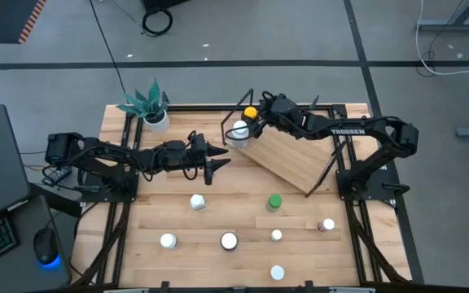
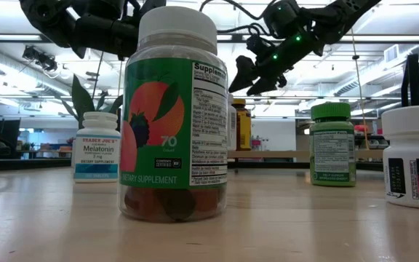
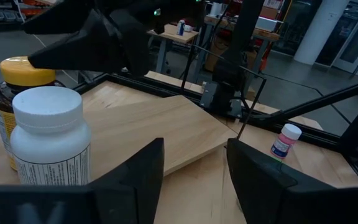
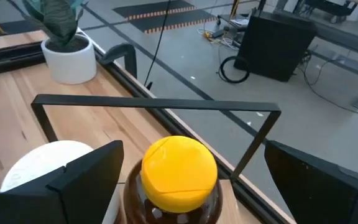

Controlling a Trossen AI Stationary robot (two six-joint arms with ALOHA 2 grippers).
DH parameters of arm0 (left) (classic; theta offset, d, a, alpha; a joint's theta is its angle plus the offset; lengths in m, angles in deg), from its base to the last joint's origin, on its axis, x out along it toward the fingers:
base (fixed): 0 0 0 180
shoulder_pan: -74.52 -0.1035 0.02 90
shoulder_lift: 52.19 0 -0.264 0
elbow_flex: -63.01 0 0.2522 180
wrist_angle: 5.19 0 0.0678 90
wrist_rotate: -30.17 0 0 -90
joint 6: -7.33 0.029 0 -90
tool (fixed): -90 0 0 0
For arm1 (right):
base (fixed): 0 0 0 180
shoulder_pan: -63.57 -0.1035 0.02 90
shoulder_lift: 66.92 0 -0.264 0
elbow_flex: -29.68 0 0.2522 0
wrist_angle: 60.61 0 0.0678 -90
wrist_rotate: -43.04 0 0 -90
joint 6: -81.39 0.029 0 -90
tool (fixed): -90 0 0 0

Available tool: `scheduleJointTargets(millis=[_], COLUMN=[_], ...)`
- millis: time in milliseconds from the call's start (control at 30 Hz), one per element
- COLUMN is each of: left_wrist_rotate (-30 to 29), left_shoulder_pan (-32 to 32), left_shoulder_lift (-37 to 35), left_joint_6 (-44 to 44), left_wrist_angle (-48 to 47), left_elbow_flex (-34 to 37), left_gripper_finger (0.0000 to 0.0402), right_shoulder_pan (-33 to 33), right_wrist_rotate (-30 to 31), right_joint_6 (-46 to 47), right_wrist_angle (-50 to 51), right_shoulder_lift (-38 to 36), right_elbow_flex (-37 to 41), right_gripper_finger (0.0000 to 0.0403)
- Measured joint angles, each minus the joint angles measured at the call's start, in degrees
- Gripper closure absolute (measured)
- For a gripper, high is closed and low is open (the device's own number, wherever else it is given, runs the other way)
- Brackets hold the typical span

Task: Pick and place medicine bottles onto shelf by color
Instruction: Adjust the yellow pill bottle on the shelf

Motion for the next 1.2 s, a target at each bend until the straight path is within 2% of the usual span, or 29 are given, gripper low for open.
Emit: scheduleJointTargets(millis=[167, 433, 1200], left_wrist_rotate=[0.0, 0.0, 0.0], left_shoulder_pan=[0.0, 0.0, 1.0], left_shoulder_lift=[0.0, 0.0, 0.0], left_joint_6=[0.0, -0.1, -0.8], left_wrist_angle=[-0.2, -0.5, -1.7], left_elbow_flex=[0.0, 0.0, 0.0], left_gripper_finger=[0.0214, 0.0212, 0.0212], right_shoulder_pan=[1.1, 1.8, 4.5], right_wrist_rotate=[-2.5, -2.9, 0.0], right_joint_6=[0.6, 0.8, -2.0], right_wrist_angle=[-1.5, -6.0, -4.8], right_shoulder_lift=[3.1, 6.8, 6.3], right_elbow_flex=[0.0, 0.0, 0.0], right_gripper_finger=[0.0003, 0.0003, 0.0003])
